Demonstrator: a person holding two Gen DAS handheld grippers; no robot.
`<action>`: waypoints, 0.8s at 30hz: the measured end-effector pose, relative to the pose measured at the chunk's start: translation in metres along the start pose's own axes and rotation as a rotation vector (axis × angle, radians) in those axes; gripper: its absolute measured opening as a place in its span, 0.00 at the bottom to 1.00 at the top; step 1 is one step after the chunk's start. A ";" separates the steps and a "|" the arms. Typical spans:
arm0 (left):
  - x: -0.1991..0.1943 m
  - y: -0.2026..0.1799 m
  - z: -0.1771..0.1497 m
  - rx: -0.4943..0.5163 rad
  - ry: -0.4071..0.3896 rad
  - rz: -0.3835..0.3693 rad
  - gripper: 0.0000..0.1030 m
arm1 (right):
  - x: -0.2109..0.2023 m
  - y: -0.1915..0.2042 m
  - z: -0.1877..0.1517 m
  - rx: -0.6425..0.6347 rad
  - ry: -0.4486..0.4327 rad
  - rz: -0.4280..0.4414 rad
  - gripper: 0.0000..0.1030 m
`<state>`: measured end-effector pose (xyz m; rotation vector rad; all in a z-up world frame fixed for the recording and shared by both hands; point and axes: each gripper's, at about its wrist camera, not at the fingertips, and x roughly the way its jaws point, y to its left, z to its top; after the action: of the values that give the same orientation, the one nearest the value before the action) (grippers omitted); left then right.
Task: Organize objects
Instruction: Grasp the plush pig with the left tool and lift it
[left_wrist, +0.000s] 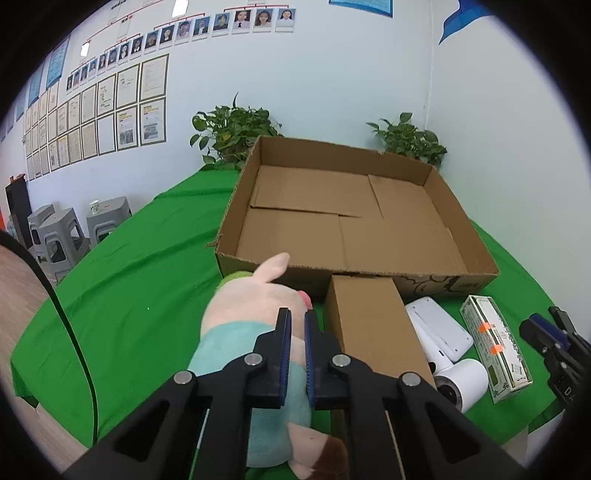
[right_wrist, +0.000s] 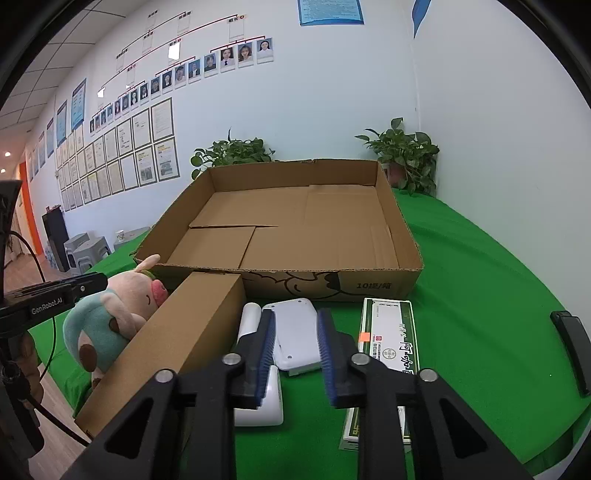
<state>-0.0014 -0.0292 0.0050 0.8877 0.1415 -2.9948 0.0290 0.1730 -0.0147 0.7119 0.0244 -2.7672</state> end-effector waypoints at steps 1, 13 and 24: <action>-0.002 0.002 0.001 -0.002 -0.012 -0.004 0.08 | 0.001 0.002 0.001 -0.012 0.007 0.012 0.22; -0.005 0.029 0.002 -0.056 -0.008 0.018 0.90 | 0.012 0.014 0.005 -0.043 0.005 -0.026 1.00; 0.012 0.051 -0.015 -0.104 0.127 -0.103 0.90 | -0.006 0.054 0.019 -0.277 -0.149 0.084 1.00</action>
<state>-0.0011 -0.0782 -0.0187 1.0916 0.3524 -2.9894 0.0396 0.1214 0.0077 0.4240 0.3323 -2.6548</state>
